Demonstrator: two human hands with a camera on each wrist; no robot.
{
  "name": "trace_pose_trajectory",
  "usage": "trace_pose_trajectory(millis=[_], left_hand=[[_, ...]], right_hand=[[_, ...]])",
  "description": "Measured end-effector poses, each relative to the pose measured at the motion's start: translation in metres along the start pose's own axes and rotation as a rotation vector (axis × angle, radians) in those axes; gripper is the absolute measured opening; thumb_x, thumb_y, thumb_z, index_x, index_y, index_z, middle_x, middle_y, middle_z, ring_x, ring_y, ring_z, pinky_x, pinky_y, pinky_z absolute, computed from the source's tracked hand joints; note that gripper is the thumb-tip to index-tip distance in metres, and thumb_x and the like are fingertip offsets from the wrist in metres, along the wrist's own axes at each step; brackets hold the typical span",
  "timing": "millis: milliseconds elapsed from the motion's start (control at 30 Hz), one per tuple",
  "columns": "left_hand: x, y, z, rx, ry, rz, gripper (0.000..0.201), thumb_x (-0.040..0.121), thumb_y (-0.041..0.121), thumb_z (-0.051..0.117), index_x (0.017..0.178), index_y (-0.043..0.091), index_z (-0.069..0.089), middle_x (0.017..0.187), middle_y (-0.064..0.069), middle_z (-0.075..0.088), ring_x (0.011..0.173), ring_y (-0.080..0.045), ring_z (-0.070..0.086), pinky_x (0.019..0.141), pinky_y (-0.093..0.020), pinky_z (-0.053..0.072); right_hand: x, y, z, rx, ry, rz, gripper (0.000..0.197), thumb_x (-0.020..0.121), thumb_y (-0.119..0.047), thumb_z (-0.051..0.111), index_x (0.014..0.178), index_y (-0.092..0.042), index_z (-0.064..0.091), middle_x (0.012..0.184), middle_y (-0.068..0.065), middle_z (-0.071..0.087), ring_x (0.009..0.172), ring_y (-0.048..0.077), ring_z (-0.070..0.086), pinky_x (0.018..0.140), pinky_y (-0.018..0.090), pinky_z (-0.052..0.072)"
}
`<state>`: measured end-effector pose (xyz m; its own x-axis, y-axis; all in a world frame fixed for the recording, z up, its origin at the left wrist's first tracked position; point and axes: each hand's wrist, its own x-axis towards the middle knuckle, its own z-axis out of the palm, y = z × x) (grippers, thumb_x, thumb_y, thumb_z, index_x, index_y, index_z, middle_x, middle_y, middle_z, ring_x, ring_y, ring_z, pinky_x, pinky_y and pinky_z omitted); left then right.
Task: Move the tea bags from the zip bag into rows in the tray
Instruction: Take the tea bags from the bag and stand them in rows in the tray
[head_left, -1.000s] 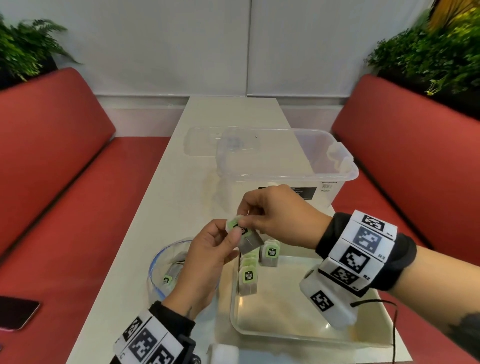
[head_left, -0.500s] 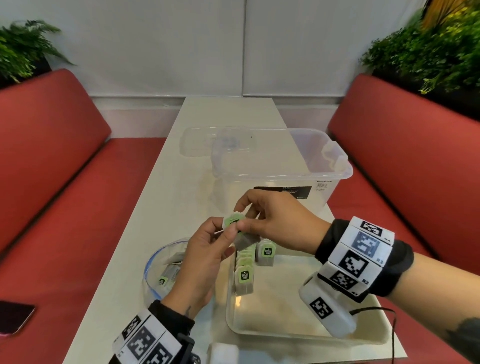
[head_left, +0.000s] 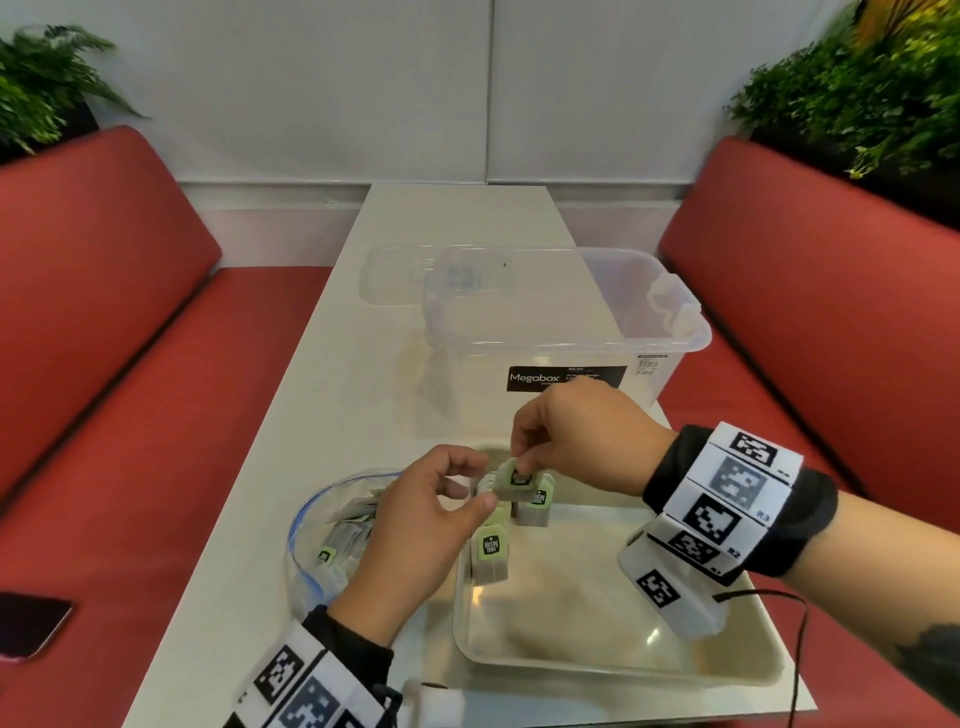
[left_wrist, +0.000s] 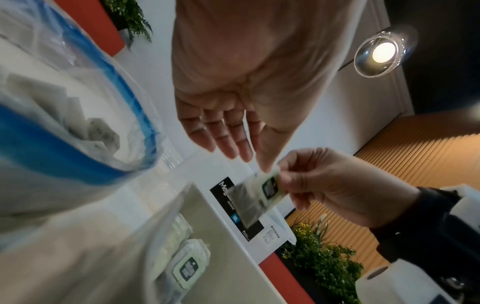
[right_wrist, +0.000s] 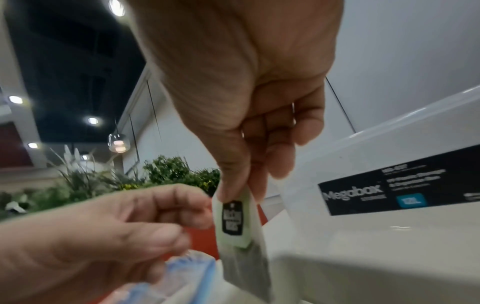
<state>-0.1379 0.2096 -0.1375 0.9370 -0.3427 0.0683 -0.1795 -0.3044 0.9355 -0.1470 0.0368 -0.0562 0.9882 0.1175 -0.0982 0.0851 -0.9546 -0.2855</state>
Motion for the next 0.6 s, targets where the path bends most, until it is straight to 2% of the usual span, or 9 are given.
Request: trace_pose_trajectory(millis=[67, 167, 300, 500, 600], left_hand=[[-0.006, -0.005, -0.004, 0.105, -0.013, 0.000, 0.030, 0.075, 0.013, 0.074, 0.085, 0.038, 0.060, 0.094, 0.018, 0.063, 0.073, 0.001, 0.055, 0.064, -0.007, 0.041], [-0.010, -0.006, -0.008, 0.210, -0.056, 0.009, 0.034, 0.071, 0.011, 0.076, 0.078, 0.040, 0.059, 0.084, 0.014, 0.061, 0.069, 0.000, 0.053, 0.063, -0.006, 0.039], [-0.019, -0.005, -0.010, 0.296, -0.159, 0.000, 0.037, 0.069, 0.013, 0.078, 0.076, 0.043, 0.057, 0.070, 0.014, 0.051, 0.063, -0.001, 0.050, 0.063, -0.011, 0.038], [-0.024, -0.010, -0.013, 0.326, -0.224, -0.047, 0.036, 0.070, 0.019, 0.079, 0.078, 0.045, 0.056, 0.083, 0.015, 0.057, 0.067, 0.004, 0.049, 0.065, -0.011, 0.040], [-0.025, -0.011, -0.014, 0.333, -0.221, -0.064, 0.034, 0.070, 0.020, 0.079, 0.078, 0.045, 0.057, 0.079, 0.016, 0.055, 0.066, 0.004, 0.049, 0.064, -0.011, 0.040]], right_hand=[[0.003, 0.011, 0.008, -0.089, -0.011, 0.059, 0.008, 0.078, -0.027, 0.071, 0.086, -0.027, 0.070, 0.078, -0.010, 0.062, 0.077, 0.010, 0.053, 0.067, 0.025, 0.040], [0.007, 0.027, 0.022, -0.190, -0.078, 0.101, 0.009, 0.080, -0.021, 0.067, 0.088, -0.026, 0.070, 0.089, -0.007, 0.067, 0.083, 0.016, 0.057, 0.066, 0.024, 0.035], [0.014, 0.041, 0.041, -0.292, -0.149, 0.141, 0.016, 0.082, -0.014, 0.060, 0.089, -0.024, 0.071, 0.092, -0.002, 0.069, 0.086, 0.021, 0.061, 0.065, 0.024, 0.036], [0.025, 0.047, 0.063, -0.361, -0.224, 0.161, 0.018, 0.087, -0.023, 0.055, 0.100, -0.019, 0.068, 0.102, 0.007, 0.066, 0.093, 0.028, 0.061, 0.074, 0.030, 0.045], [0.027, 0.049, 0.068, -0.410, -0.227, 0.165, 0.021, 0.089, -0.023, 0.051, 0.102, -0.018, 0.067, 0.101, 0.007, 0.065, 0.092, 0.028, 0.061, 0.071, 0.029, 0.043]])
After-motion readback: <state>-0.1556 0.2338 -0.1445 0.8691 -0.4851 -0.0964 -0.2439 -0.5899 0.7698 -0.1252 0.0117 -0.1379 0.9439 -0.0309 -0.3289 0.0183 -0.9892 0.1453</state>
